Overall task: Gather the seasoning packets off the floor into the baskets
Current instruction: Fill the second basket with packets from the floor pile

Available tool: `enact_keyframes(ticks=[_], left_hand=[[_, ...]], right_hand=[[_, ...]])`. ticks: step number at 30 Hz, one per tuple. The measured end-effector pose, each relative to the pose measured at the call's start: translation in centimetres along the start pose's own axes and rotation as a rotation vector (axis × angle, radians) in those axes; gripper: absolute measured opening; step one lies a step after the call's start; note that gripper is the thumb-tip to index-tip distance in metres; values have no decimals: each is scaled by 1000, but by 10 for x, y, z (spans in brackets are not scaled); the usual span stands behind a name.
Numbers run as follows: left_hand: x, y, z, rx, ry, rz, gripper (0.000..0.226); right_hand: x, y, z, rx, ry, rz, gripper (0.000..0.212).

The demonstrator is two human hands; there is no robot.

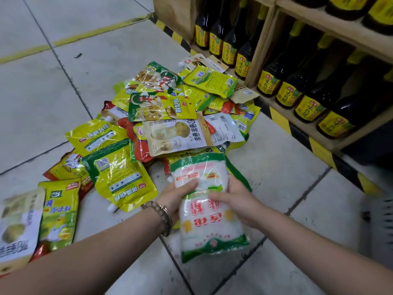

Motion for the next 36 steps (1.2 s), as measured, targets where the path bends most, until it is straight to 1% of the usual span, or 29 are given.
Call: enact_keyframes(ticks=[2,3,4,5,6,7,8,9,10,11,12,13,14,15,17,18,20,21,22,23,24,25,27,29,30,32,34,35,36], left_hand=[[5,22,1,127,-23,-52,24],[8,33,2,170,-34,-65,24],[11,43,3,203,-44,-67,25],[14,52,6,229,-49,-60,30],[15,62,7,248,-46,-45,38],[15,71,10,267,-34,-21,47],[14,80,11,285,-19,8,51],[12,88,13,302,0,38,49],[9,95,14,321,19,58,43],[6,98,15,330,33,80,37],[3,102,16,346,43,102,32],[1,105,17,364,44,113,30],[1,109,17,387,43,121,30],[1,112,17,406,38,131,34],[3,119,18,446,23,168,41],[5,124,16,479,5,177,40],[9,126,18,519,-30,165,33],[10,124,18,518,-41,157,35],[10,124,16,505,-39,150,45],[9,120,16,484,-28,159,60],[7,117,14,459,-10,170,70],[6,110,14,437,4,181,68],[6,93,17,380,18,185,49],[7,75,16,264,24,210,46],[7,70,14,207,24,204,48],[7,62,14,167,13,143,55],[6,60,16,225,-1,29,56],[6,62,16,271,-16,-13,51],[6,65,15,309,-21,-30,44]], right_hand=[[3,9,-3,-1,89,241,32],[2,20,-4,2,166,461,32],[2,30,-5,-22,269,759,37],[2,34,-6,-103,393,1082,46],[8,34,-8,-209,507,1335,58],[17,32,-11,-340,593,1517,68],[25,27,-13,-492,601,1626,72],[34,25,-17,-619,578,1680,74],[38,21,-20,-689,574,1725,76],[43,20,-24,-719,593,1749,76],[45,19,-28,-705,636,1780,70],[45,19,-31,-659,732,1793,56],[39,18,-31,-590,828,1759,43],[31,18,-30,-505,923,1704,34],[10,22,-26,-239,1022,1558,30],[-4,27,-23,-83,1022,1449,30],[-32,39,-21,263,908,1179,29],[-45,44,-21,392,813,1021,28],[-54,45,-23,461,709,841,23],[-59,42,-28,472,603,668,18],[-59,34,-33,441,490,528,17],[-55,23,-38,381,380,421,19],[-32,-1,-43,276,177,273,19],[-8,-18,-41,229,34,210,19],[-2,-25,-40,225,-2,206,20],[6,-37,-35,224,-40,205,18],[14,-46,-32,229,-70,161,16],[17,-50,-31,221,-78,147,15],[18,-50,-32,202,-59,193,15]])
Point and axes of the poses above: each hand's wrist, its own z-axis away from the middle knuckle, its own y-axis out of the back of the hand, x = y × z, the point moved 4 cm from there along -z, towards the middle knuckle, and after that the axes turned 13 degrees about y, right-handed, at the moved point
